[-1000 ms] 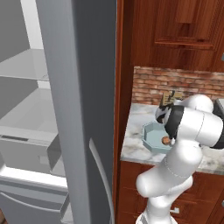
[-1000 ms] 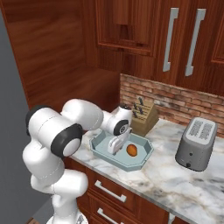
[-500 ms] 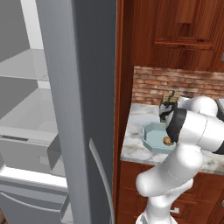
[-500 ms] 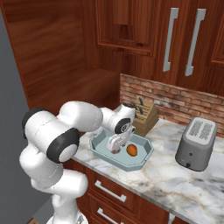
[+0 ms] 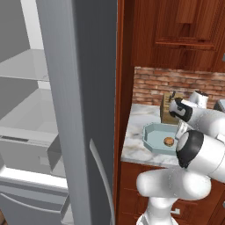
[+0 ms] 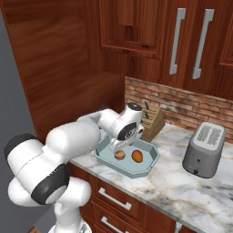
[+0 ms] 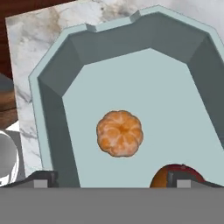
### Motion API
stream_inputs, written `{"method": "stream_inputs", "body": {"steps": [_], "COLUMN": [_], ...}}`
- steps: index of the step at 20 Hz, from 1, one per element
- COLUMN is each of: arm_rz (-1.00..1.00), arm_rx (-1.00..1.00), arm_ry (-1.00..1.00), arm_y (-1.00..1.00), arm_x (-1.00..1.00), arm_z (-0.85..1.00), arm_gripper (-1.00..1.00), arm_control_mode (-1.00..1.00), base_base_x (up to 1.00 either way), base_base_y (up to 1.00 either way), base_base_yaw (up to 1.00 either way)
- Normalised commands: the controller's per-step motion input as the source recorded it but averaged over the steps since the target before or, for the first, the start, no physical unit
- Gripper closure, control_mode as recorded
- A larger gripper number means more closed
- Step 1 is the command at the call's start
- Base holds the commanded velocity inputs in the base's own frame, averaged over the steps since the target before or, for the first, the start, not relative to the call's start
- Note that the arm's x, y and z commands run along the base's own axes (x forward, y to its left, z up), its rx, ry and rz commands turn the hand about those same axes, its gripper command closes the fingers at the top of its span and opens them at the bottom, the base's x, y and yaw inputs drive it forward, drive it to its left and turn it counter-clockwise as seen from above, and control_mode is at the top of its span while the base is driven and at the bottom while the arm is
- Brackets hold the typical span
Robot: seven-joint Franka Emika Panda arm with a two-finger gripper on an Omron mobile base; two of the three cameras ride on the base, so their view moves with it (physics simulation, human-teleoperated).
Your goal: Pick the tangerine and mango from the fridge and place them inside the tupperware on the counter.
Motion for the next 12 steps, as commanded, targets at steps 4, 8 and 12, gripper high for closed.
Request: {"method": "stream_inputs", "body": {"steps": [4,8,12], "arm_rz": [-0.14,-0.13,-0.13], "arm_rx": [0.0,0.0,0.0], "arm_ry": [-0.07,0.0,0.0], "arm_y": [0.0,0.04,0.05], "arm_x": [-0.33,-0.27,-0.21], "arm_z": [0.38,0.37,0.42], "arm_gripper": [-1.0,-1.0,-1.0], "arm_control_mode": [-1.0,-1.0,-1.0], "base_base_x": [0.0,0.0,0.0], "base_base_y": [0.0,0.0,0.0], "base_base_yaw": [0.0,0.0,0.0]}}
